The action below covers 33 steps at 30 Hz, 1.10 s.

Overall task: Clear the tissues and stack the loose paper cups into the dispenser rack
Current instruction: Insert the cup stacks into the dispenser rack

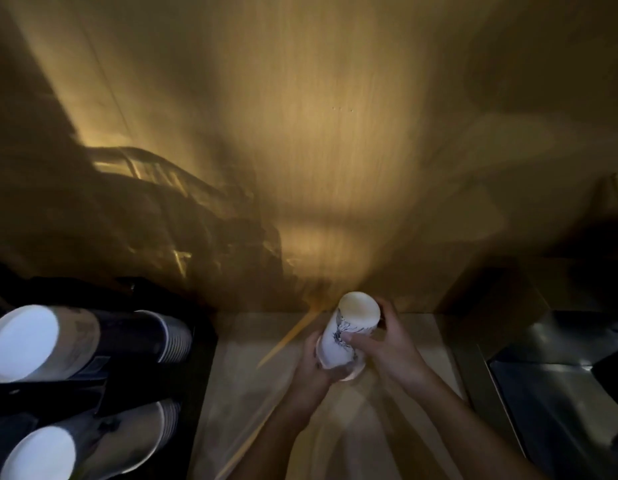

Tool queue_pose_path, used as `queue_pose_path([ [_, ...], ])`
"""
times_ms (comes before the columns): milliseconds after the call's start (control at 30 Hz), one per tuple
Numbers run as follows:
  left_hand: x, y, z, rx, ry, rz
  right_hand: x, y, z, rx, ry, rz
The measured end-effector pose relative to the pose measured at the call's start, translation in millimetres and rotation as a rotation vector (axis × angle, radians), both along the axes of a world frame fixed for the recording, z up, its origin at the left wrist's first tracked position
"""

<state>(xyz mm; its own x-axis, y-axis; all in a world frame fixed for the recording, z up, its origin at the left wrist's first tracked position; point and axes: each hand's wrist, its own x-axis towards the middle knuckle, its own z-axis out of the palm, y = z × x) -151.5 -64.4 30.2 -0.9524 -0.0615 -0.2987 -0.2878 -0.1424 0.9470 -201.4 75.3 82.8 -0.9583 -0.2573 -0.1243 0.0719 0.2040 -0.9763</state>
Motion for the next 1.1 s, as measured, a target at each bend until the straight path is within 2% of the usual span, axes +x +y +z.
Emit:
queue_pose_path([
  [200, 22.9, -22.6, 30.2, 0.247, -0.017, 0.291, 12.5, -11.4, 37.3, -0.07, 0.105, 0.006],
  [367, 51.9, -43.1, 72.7, 0.099, 0.082, 0.416, 36.0, -41.5, 74.6, -0.131, 0.284, 0.102],
  [533, 102.5, -70.1, 118.9, 0.058, 0.244, 0.599, 73.4, -65.4, 121.6, -0.231, 0.421, 0.243],
  [800, 201.6, -101.3, 185.8, -0.079, 0.479, 0.752, 133.7, -110.6, 175.7, -0.325, 0.661, 0.455],
  [967, 234.9, -136.1, 193.5, 0.014, 0.413, 0.924, 160.5, -148.1, 180.3, -0.278, 0.784, 0.541],
  [1100, 245.2, -153.6, 192.5, -0.009, 0.271, 0.853, 172.6, -173.7, 168.6, -0.112, 0.913, 0.567],
])
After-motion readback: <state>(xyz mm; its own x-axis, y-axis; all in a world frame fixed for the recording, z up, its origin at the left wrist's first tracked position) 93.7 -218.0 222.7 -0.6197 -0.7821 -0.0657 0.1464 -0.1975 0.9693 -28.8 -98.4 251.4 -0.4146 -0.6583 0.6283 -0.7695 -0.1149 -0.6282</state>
